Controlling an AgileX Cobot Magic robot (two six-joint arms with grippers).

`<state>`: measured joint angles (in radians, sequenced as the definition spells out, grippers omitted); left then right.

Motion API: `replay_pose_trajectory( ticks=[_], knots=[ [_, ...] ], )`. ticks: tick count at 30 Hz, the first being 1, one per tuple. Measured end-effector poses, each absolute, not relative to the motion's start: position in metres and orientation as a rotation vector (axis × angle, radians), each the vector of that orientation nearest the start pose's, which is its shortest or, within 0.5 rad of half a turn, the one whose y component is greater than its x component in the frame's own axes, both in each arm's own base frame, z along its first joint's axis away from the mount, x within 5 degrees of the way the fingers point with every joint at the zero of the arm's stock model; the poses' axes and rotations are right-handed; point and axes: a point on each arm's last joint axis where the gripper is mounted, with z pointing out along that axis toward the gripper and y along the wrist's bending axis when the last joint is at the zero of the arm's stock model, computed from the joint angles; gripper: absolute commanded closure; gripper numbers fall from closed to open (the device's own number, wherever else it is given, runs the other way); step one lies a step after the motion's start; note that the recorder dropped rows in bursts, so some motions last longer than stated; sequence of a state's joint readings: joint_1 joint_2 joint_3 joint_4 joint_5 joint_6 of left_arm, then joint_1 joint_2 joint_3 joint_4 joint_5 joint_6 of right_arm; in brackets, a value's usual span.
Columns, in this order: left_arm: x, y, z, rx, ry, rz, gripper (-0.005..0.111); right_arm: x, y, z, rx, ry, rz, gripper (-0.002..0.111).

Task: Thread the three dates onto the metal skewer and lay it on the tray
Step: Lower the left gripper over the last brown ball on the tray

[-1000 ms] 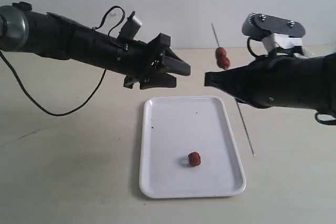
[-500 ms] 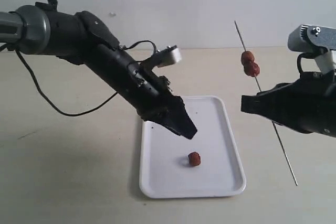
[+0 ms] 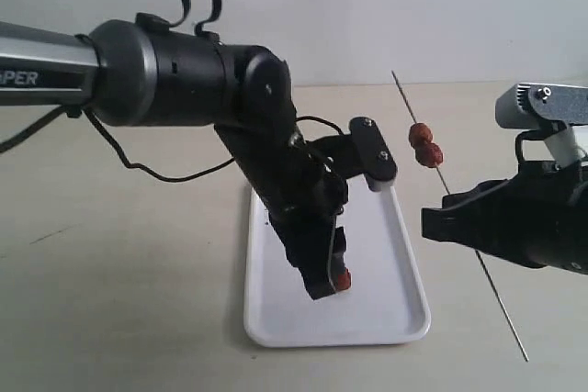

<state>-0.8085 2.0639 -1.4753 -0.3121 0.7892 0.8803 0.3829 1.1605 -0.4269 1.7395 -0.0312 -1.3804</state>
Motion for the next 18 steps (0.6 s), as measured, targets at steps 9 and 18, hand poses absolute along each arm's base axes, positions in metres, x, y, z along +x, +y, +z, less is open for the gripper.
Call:
replay_pose_trajectory(
  ticks=[9, 18],
  knots=[
    [0.278, -0.329, 0.156, 1.977, 2.004, -0.263, 0.065, 0.192, 0.067, 0.202, -0.004, 2.263, 0.258, 0.108],
    [0.284, -0.333, 0.134, 1.987, 1.981, -0.239, 0.065, 0.185, 0.062, 0.191, -0.004, 2.300, 0.211, 0.108]
  ],
)
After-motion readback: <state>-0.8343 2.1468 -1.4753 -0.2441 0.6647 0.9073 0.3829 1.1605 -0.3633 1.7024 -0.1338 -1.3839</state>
